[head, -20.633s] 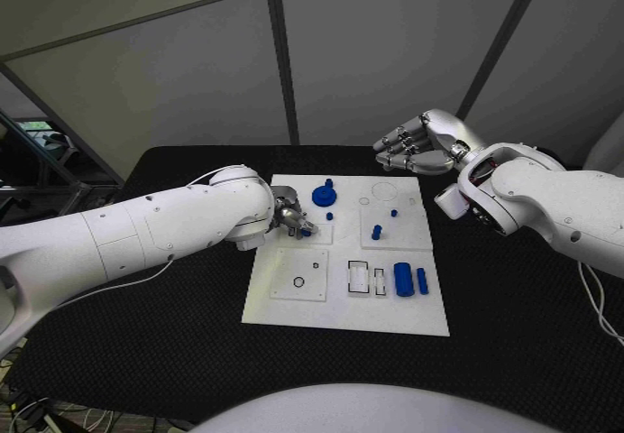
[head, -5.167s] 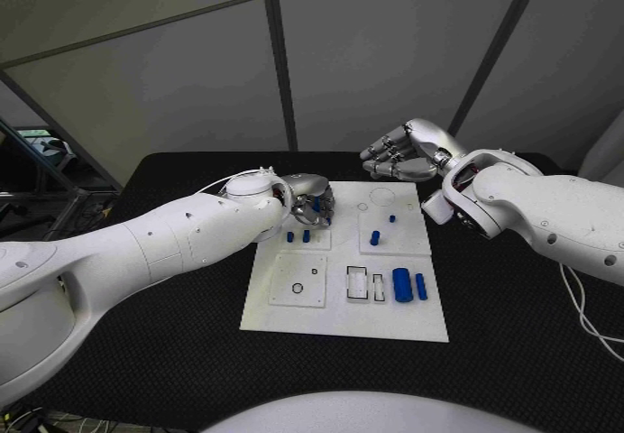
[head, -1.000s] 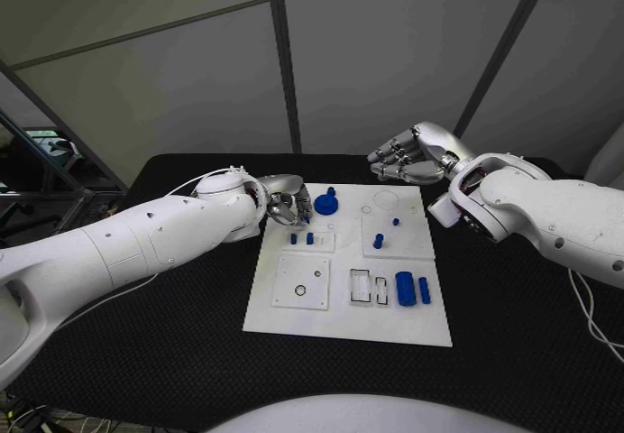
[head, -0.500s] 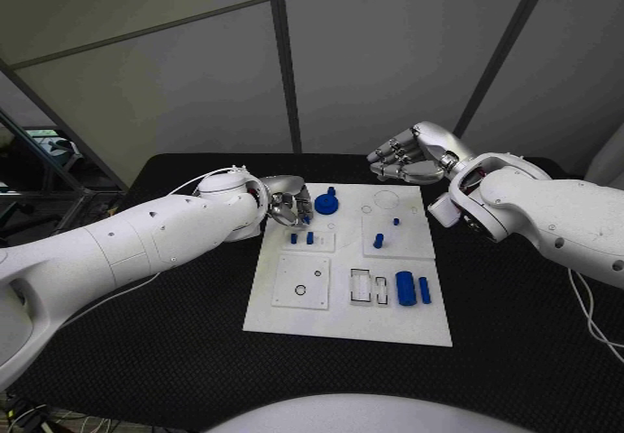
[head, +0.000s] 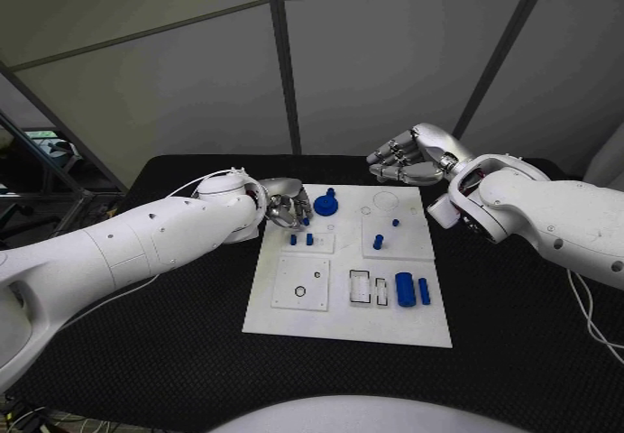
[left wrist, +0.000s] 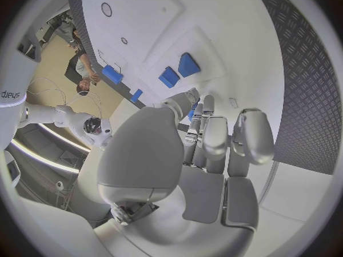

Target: Assemble the parts on the task board

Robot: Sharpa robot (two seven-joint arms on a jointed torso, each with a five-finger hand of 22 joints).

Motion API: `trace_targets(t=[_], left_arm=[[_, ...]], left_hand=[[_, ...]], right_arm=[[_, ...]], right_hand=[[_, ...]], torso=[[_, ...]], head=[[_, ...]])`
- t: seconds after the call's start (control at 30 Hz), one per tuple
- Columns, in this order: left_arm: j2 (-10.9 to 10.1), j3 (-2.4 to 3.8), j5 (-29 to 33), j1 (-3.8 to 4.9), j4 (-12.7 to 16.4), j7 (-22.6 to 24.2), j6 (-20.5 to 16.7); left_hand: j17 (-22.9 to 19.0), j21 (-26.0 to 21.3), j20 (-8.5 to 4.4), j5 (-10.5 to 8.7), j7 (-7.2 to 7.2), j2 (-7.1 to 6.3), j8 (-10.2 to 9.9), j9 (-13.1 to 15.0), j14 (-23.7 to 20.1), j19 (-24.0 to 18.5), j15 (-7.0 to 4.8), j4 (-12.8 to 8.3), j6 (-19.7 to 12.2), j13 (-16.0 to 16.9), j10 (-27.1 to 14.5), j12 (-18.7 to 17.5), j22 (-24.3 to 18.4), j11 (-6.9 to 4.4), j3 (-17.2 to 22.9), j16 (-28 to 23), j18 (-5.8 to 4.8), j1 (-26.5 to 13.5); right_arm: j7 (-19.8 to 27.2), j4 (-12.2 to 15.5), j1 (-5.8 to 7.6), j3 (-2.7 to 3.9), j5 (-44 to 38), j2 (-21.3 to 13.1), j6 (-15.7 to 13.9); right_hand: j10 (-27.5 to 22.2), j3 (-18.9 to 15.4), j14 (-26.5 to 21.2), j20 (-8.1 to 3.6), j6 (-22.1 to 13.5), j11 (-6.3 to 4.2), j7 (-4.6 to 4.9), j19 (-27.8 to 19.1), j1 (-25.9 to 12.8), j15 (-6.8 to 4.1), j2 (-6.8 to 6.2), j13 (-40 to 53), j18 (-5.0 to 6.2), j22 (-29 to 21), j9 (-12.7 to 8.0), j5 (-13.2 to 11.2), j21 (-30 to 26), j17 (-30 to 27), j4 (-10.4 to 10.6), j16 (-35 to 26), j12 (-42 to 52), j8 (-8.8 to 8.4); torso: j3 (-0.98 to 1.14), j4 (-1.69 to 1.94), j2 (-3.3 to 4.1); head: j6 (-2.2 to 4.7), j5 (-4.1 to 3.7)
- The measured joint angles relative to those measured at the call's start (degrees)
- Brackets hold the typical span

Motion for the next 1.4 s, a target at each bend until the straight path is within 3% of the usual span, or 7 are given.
trace_targets(t=[0.33,0.8,0.93,1.07,1.17,1.23,1.4], left_arm=[[-0.8,0.0,0.0,-0.1,0.5,-0.7,-0.5],[-5.1,1.69,4.1,-0.22,2.2,1.1,-5.5],[-7.5,1.84,11.7,-0.2,4.0,3.5,-8.2],[-10.3,1.91,23.9,-0.2,7.4,7.1,-11.1],[-11.9,1.97,32.0,-0.26,10.1,9.9,-13.6],[-13.0,1.97,37.6,-0.44,12.0,12.0,-15.5],[-15.3,1.97,50.0,-1.09,16.2,16.3,-19.1]], left_hand=[[-0.2,0.0,-0.22,0.0,-1.13,0.0,-1.4,-0.8,0.0,-0.2,-0.39,0.0,-3.0,0.3,0.4,-0.3,0.0,-0.4,-0.8,0.0,-0.01,0.0],[-2.4,-3.8,-0.59,-0.3,-0.1,-0.15,0.7,-0.2,0.0,-1.1,-0.65,1.8,-0.4,0.8,1.2,-0.3,0.0,-0.21,-3.3,-0.8,-0.01,-1.4],[-13.9,-14.9,-0.06,-0.3,0.41,0.08,2.1,0.0,-4.7,-5.9,0.03,2.1,2.0,0.8,0.6,-1.0,-3.6,0.5,-3.5,-7.7,0.08,-1.6],[-26.2,-27.9,0.58,0.46,1.06,1.23,3.7,0.2,-10.6,-11.8,0.55,1.7,4.6,1.1,0.3,-0.9,-10.4,1.11,-3.1,-16.0,3.12,-0.4],[-28.0,-32.0,0.56,0.46,0.98,1.51,3.7,0.2,-11.4,-13.5,0.28,1.3,5.0,1.6,1.6,0.4,-12.8,0.9,-3.1,-17.6,3.22,-0.1],[-28.5,-34.0,0.4,0.46,0.78,1.51,4.1,0.2,-11.5,-14.2,0.22,1.2,5.7,1.9,1.7,0.9,-13.9,0.82,-3.2,-18.2,6.25,-0.1],[-28.9,-35.7,0.25,0.46,0.5,1.74,4.7,0.3,-11.7,-14.4,0.03,0.9,6.7,2.2,1.9,1.3,-15.0,0.62,-3.2,-18.5,6.19,0.1]], right_arm=[[-0.4,-0.6,0.0,0.0,-1.2,-0.1,0.6],[-3.6,-2.5,-0.58,-0.02,-16.0,-1.6,2.5],[-5.0,-1.8,-0.81,-0.01,-21.7,-3.0,2.5],[-6.8,-0.4,-1.42,-0.01,-27.9,-4.4,2.9],[-8.5,0.7,-2.1,-0.13,-32.1,-5.2,3.4],[-9.9,1.4,-2.76,-0.35,-35.0,-5.6,3.6],[-13.1,2.2,-4.23,-0.48,-40.8,-5.6,3.7]], right_hand=[[-0.9,0.5,0.0,0.07,-0.2,0.27,0.2,0.8,0.0,0.22,0.0,-0.1,0.01,-0.2,0.0,0.0,0.0,-0.3,-0.5,-0.2,0.0,0.0],[1.4,0.3,14.7,-6.56,1.6,-2.83,-1.62,16.0,2.7,-4.94,0.45,-0.1,0.0,10.3,0.1,-3.8,17.5,11.1,-6.0,21.9,-0.5,0.3],[1.9,1.5,14.7,-6.85,2.4,-2.85,-2.08,15.2,2.6,-5.35,0.35,-0.1,0.01,14.1,0.1,-4.7,22.4,18.7,-5.8,32.7,-1.2,0.3],[2.4,2.1,14.7,-6.75,3.6,-3.18,-3.02,14.5,1.5,-5.35,-0.03,0.0,0.0,19.7,0.1,-6.3,28.1,26.7,-5.6,42.2,-1.3,0.3],[2.5,2.4,14.7,-6.74,3.9,-3.29,-3.31,14.5,1.3,-5.34,-0.17,0.0,0.0,23.7,0.1,-6.8,31.8,30.1,-5.3,46.1,-1.3,0.3],[2.5,2.5,14.7,-6.39,3.9,-3.3,-3.31,14.9,1.0,-5.34,-0.53,0.0,-0.15,26.7,0.1,-7.1,34.5,32.4,-5.2,48.7,-1.3,0.27],[0.7,3.0,14.7,-6.12,3.5,-3.05,-2.97,15.1,0.1,-5.34,-1.38,0.0,-0.92,31.2,0.0,-7.6,38.6,35.7,-4.7,52.7,-1.6,-0.01]], torso=[[-0.03,0.01,-0.02],[-0.03,0.04,-0.12],[-0.04,0.01,-0.13],[-0.04,-0.08,-0.11],[-0.05,-0.12,-0.07],[-0.09,-0.12,-0.04],[-0.11,-0.16,-0.02]], head=[[-0.07,-0.04],[0.59,-2.04],[1.22,-3.38],[1.72,-4.67],[1.93,-5.54],[2.09,-5.98],[2.44,-6.7]])
